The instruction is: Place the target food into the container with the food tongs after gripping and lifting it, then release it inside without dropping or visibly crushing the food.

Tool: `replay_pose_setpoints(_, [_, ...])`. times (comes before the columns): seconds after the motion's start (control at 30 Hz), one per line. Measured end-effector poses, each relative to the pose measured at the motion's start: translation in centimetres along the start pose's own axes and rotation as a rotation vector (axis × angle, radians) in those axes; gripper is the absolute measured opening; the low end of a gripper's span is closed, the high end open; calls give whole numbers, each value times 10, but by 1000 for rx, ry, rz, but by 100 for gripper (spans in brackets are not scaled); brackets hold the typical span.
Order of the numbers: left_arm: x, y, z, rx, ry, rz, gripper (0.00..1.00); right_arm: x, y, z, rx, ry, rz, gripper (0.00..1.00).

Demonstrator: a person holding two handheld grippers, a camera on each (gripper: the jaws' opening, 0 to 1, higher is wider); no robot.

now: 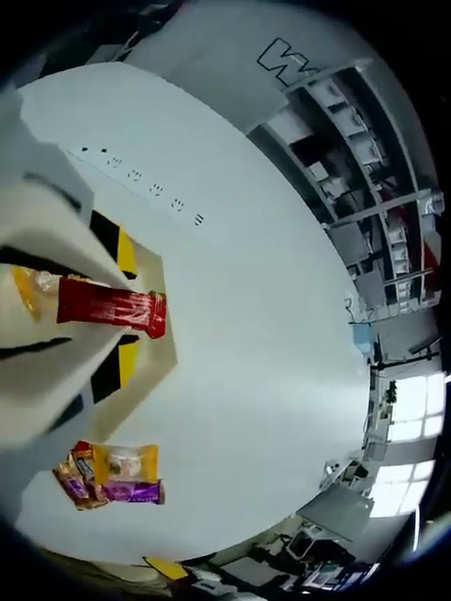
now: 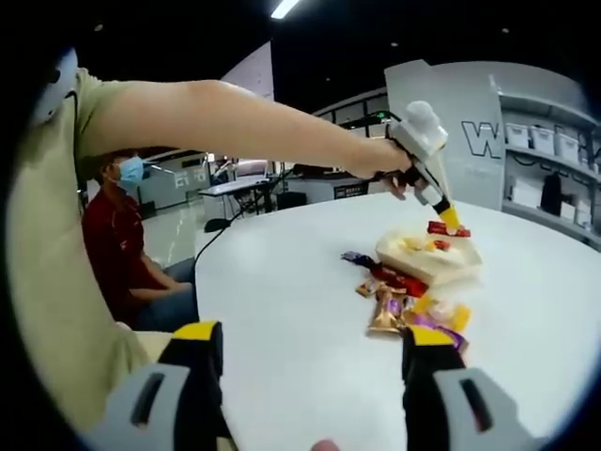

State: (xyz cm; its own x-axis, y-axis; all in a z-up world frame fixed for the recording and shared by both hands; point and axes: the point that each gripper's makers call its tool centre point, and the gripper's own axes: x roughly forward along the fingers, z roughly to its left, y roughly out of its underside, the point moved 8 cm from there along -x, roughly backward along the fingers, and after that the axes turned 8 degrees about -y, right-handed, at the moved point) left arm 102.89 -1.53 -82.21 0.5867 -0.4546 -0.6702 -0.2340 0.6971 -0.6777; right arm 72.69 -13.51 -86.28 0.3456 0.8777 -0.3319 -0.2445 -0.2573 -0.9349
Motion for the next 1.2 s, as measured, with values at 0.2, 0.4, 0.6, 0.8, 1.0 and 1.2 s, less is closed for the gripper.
replay_pose_setpoints(0.2, [3, 3, 4, -19, -8, 13, 25, 1, 1, 1, 0, -3, 0, 77])
replay_pose_setpoints(0.4, [-4, 7, 8, -42, -21, 8, 25, 2, 0, 1, -1, -6, 2, 77])
replay_pose_setpoints(0.6, [-12, 12, 14, -49, -21, 7, 24, 4, -2, 3, -7, -9, 1, 77])
replay_pose_setpoints(0.8, [-19, 17, 17, -53, -18, 2, 24, 6, -4, 4, -12, -14, 3, 77])
replay_pose_setpoints(1.0, [-29, 23, 18, -21, -3, -5, 24, 6, -7, 5, -18, -14, 1, 77])
replay_pose_setpoints(1.2, [-40, 33, 17, 48, 16, 18, 24, 7, -7, 6, -22, -17, 5, 77])
